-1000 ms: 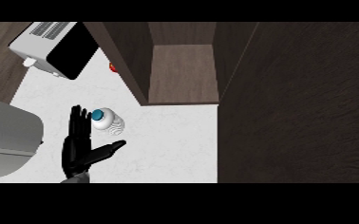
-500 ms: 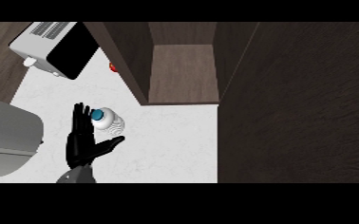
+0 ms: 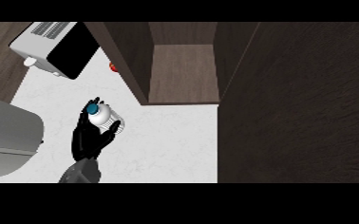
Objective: Pick up the bottled water, place it into the cabinet and close the cabinet
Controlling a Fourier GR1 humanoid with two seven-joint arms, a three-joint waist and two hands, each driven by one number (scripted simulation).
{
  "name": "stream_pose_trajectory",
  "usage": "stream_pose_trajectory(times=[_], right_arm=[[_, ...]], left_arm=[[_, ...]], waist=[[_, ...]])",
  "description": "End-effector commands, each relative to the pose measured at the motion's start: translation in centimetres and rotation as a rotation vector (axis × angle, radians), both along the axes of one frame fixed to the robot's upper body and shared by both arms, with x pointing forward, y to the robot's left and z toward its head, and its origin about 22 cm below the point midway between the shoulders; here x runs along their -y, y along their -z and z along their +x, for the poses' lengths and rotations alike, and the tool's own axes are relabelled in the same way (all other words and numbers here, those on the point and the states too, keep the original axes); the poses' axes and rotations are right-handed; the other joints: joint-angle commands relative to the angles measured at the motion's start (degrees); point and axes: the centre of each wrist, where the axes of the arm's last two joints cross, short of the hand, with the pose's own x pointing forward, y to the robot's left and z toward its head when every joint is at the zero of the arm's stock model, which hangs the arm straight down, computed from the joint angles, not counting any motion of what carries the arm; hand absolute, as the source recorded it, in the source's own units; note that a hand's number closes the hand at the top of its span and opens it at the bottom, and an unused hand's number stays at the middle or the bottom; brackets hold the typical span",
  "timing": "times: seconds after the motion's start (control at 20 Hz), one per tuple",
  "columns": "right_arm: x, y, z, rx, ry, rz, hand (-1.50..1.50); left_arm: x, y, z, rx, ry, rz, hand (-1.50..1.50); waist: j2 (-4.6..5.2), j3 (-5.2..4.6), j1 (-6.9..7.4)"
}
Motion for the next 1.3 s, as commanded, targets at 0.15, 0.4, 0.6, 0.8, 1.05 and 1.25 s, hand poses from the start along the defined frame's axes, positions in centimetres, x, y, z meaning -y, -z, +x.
stream_pose_trajectory(times=[0.15, 0.4, 0.6, 0.8, 1.05, 1.25], right_arm=[[-1.0, -3.8, -0.4, 0.053, -0.045, -0.002, -1.50], [-1.3, -3.6, -0.4, 0.073, -0.036, 0.000, -1.50], [-1.9, -3.9, 0.3, 0.067, -0.028, -0.003, -1.50], [-0.7, -3.0, -0.1, 0.094, -0.052, 0.021, -1.50], [-0.6, -3.2, 0.4, 0.082, -0.034, -0.004, -1.50], [-0.6, -2.4, 0.0, 0.078, -0.014, 0.018, -1.50]], left_arm=[[0.9, 0.0, 1.3, 0.046, -0.008, -0.037, 1.50], [1.8, 0.7, 0.4, 0.060, 0.022, -0.041, 1.50], [3.4, 0.5, 0.4, 0.104, 0.130, -0.013, 1.50], [3.2, 0.8, -0.4, 0.149, 0.134, 0.003, 1.50], [4.6, -2.2, 1.1, 0.194, 0.175, 0.009, 1.50], [5.5, -5.3, 2.8, 0.221, 0.222, 0.052, 1.50]], waist=[[-0.06, 0.01, -0.27], [-0.22, 0.05, -0.05], [-0.22, 0.07, 0.78], [-0.33, 0.09, 0.47], [-0.63, 0.17, 1.28], [-0.60, 0.17, 0.95]])
